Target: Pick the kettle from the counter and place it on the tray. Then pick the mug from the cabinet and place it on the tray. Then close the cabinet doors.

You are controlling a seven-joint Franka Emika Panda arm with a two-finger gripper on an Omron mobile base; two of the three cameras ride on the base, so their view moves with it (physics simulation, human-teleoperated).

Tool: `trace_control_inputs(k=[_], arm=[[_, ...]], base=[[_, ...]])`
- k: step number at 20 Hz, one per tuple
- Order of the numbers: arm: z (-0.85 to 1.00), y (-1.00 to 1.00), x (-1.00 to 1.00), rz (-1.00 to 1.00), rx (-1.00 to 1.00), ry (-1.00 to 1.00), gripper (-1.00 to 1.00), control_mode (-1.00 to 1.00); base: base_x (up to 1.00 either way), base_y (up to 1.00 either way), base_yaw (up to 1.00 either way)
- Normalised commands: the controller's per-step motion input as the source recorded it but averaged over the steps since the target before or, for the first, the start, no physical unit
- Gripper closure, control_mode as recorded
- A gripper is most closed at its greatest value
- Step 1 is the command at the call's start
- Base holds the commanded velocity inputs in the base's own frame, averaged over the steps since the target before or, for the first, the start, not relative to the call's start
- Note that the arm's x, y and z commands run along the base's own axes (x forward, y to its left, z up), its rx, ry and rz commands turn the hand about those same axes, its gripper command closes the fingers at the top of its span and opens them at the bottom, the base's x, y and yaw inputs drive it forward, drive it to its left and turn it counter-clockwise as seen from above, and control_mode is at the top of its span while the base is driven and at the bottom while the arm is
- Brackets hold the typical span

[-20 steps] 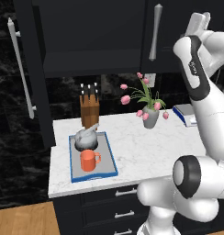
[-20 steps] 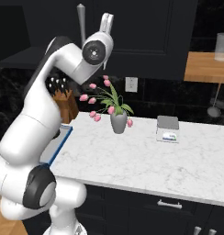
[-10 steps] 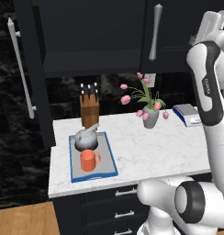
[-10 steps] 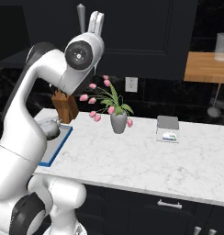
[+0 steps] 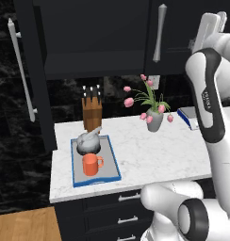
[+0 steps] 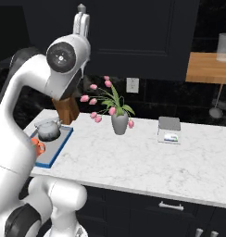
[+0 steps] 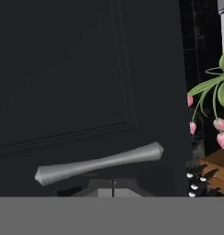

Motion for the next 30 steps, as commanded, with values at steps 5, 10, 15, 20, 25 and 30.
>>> trace_control_inputs(k=[5, 10, 15, 20, 25, 30], arm=[[-0.08, 0.70, -0.93, 0.08, -0.08, 0.00, 1.00, -1.00], [-0.13, 0.91, -0.93, 0.06, -0.10, 0.00, 1.00, -1.00], [-0.14, 1.00, -0.78, 0.00, -0.11, 0.00, 1.00, -1.00], [0.00, 0.57, -0.59, 0.00, -0.01, 0.00, 1.00, -1.00], [0.00, 0.54, -0.37, 0.00, 0.00, 0.03, 1.00, -1.00], [-0.10, 0.66, -0.34, 0.00, -0.02, 0.00, 1.00, -1.00]], base=[[0.00, 0.00, 0.00], [0.00, 0.00, 0.00], [0.00, 0.00, 0.00], [0.00, 0.00, 0.00], [0.00, 0.00, 0.00], [0.00, 0.00, 0.00]])
